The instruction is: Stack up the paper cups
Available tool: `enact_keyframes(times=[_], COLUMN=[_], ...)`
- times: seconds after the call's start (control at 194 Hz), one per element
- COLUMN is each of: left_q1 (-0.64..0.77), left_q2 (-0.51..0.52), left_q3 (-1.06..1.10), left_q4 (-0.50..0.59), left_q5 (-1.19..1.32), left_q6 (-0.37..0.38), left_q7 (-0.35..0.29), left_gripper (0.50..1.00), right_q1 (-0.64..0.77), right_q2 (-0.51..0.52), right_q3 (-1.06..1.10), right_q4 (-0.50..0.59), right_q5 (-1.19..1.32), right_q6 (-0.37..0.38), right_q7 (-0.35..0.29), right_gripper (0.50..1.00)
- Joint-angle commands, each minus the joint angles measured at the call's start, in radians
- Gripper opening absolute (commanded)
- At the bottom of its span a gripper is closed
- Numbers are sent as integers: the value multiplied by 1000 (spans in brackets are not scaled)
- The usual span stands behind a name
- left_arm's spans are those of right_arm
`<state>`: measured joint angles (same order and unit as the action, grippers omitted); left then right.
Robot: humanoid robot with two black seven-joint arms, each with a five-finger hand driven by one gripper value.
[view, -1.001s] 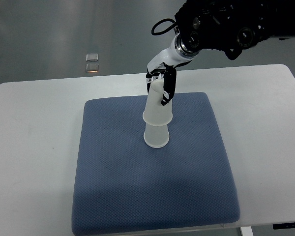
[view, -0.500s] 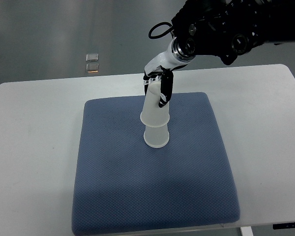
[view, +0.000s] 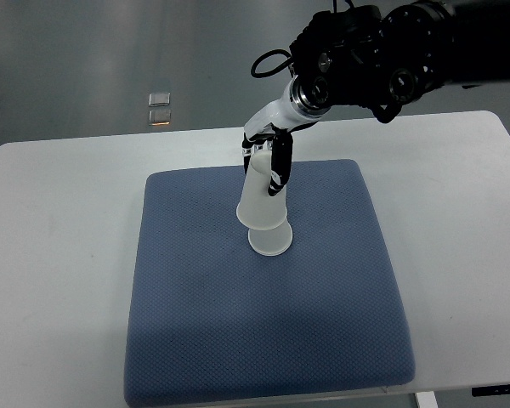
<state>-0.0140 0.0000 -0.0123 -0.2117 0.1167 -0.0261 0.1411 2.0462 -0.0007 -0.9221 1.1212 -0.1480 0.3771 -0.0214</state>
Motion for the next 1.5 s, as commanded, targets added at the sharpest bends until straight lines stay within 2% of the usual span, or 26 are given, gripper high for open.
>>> enact_keyframes(times=[0.0, 0.351, 0.475, 0.614, 0.671, 1.042, 1.14, 1.326, 1.496], left_q1=[0, 0, 0, 0, 0, 0, 0, 0, 0], left_q2=[0, 0, 0, 0, 0, 0, 0, 0, 0], left_q3=[0, -2, 0, -2, -2, 0, -2, 0, 2], left_q4=[0, 2, 0, 2, 2, 2, 2, 0, 0], left_q5=[0, 0, 0, 0, 0, 0, 0, 0, 0], left_q6=[0, 0, 0, 0, 0, 0, 0, 0, 0], left_q7=[0, 0, 0, 0, 0, 0, 0, 0, 0], left_gripper=[1000, 1000, 1000, 1000, 1000, 1000, 1000, 1000, 1000], right_q1=[-8, -35, -44, -52, -57, -66, -67, -86, -225], right_q2=[1, 1, 1, 1, 1, -4, -65, -265, -421], right_q3=[-4, -9, -11, -11, -11, 2, 14, 160, 382], right_q4=[-1, -1, -3, -6, -6, -14, -21, -58, -109], right_q5=[1, -1, -1, -1, -1, 2, 8, 65, 194], right_q6=[-17, -24, -24, -30, -32, -30, -30, -24, -37], right_q7=[0, 1, 1, 3, 3, 6, 11, 11, 14], right_gripper=[752, 760, 827, 864, 897, 903, 903, 903, 903])
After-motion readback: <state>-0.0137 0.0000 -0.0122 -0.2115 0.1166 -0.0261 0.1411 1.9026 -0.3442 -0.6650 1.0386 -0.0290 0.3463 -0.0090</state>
